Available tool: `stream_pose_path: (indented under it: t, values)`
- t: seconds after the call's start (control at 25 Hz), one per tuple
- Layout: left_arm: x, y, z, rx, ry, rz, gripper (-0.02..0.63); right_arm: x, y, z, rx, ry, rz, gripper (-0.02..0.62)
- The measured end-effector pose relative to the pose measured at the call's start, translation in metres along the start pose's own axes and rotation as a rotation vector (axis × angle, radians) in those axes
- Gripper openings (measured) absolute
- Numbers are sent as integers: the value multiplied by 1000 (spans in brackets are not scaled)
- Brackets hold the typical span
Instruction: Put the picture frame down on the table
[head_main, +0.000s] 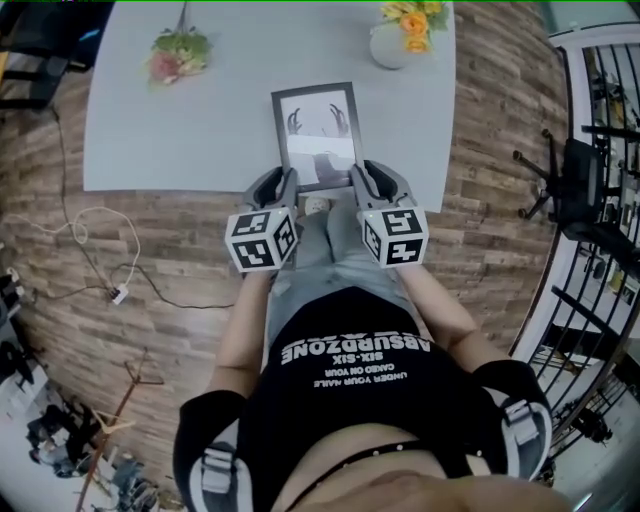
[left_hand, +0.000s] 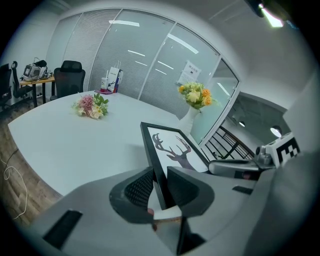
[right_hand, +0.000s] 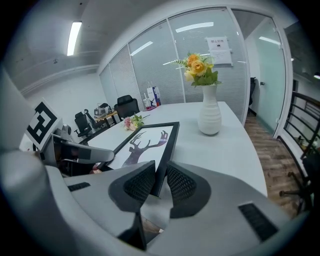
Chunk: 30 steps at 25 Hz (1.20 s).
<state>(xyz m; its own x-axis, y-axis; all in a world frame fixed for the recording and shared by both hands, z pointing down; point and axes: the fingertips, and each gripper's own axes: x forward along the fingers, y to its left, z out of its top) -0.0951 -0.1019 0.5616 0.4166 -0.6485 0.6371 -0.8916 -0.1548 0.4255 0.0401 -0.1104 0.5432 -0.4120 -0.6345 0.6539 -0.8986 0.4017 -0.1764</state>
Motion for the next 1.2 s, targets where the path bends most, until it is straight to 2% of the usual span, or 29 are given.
stream_pose_path:
  t: [0.52, 1.2]
  values:
    - [23, 11, -18, -15, 67, 25, 97, 26, -11, -23, 30, 73, 10, 86]
    - [43, 26, -37, -26, 127, 59, 97, 51, -16, -45, 19, 154, 20, 86]
